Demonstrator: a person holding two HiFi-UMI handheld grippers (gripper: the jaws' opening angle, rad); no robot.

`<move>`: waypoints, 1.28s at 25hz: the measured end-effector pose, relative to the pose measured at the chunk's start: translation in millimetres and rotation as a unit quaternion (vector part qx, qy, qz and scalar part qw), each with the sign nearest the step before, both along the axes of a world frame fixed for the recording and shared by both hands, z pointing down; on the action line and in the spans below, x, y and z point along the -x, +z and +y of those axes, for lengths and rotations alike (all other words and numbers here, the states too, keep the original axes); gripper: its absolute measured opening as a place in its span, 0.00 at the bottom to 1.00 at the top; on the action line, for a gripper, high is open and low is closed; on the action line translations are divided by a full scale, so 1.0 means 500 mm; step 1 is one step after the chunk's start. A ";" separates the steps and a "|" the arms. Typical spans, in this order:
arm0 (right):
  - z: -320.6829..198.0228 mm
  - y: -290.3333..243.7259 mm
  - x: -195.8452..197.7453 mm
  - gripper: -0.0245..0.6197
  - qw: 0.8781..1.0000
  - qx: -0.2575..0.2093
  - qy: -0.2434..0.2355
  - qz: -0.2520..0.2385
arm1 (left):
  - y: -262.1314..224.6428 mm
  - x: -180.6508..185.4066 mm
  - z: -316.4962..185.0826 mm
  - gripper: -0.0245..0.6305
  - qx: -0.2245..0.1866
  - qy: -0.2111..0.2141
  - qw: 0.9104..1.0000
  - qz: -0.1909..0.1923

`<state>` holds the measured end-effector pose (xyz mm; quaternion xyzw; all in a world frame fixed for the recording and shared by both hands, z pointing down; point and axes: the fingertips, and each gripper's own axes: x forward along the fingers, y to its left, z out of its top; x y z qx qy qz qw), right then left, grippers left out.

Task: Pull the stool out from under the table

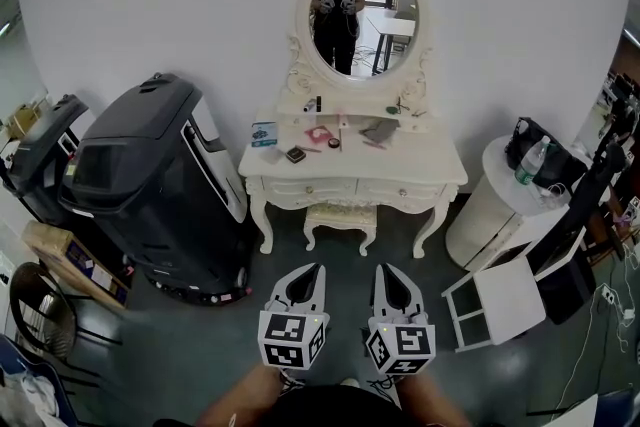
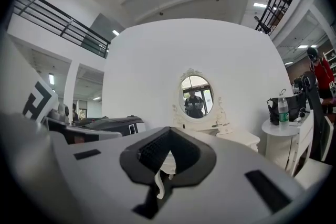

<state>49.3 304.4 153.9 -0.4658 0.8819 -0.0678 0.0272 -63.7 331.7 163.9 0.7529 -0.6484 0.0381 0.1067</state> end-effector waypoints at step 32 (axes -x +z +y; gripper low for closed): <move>-0.174 0.066 -0.118 0.04 1.000 0.002 -0.015 0.005 | 0.026 -0.179 -0.182 0.05 -0.023 0.029 0.999 -0.020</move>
